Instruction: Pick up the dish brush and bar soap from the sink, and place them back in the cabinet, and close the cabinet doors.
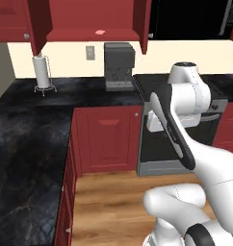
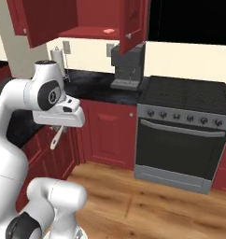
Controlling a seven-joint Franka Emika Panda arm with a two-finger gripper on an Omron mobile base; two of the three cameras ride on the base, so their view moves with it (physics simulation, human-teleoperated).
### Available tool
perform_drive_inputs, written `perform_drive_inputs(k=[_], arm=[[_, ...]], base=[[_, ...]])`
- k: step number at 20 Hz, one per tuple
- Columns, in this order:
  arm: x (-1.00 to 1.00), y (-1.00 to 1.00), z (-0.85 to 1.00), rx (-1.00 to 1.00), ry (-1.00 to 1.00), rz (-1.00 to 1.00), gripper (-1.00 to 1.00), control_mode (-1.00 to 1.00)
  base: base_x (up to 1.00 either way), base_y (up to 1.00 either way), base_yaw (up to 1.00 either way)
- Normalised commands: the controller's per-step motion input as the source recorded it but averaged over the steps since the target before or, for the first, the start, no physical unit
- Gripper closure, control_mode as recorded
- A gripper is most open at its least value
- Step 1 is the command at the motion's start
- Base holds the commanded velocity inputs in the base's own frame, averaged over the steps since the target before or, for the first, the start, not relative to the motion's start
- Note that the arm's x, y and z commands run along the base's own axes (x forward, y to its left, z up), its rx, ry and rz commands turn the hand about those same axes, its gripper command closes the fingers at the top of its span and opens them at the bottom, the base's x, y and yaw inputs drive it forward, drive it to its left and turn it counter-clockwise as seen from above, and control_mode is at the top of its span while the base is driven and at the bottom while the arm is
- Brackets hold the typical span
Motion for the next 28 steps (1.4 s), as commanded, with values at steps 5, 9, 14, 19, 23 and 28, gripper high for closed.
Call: perform_drive_inputs(k=[5, 9, 14, 19, 23, 28], arm=[[0.0, 0.0, 0.0, 0.0, 0.0, 0.0, 1.0, 1.0], [0.0, 0.0, 0.0, 0.0, 0.0, 0.0, 1.0, 1.0], [0.0, 0.0, 0.0, 0.0, 0.0, 0.0, 1.0, 1.0], [0.0, 0.0, 0.0, 0.0, 0.0, 0.0, 1.0, 1.0], [0.0, 0.0, 0.0, 0.0, 0.0, 0.0, 1.0, 1.0], [0.0, 0.0, 0.0, 0.0, 0.0, 0.0, 1.0, 1.0]], base=[[0.58, 0.28, -0.04], [0.62, 0.33, -0.02], [0.63, 0.24, -0.06], [0.65, 0.14, -0.08], [0.54, 0.14, -0.09], [0.49, 0.26, -0.06]])
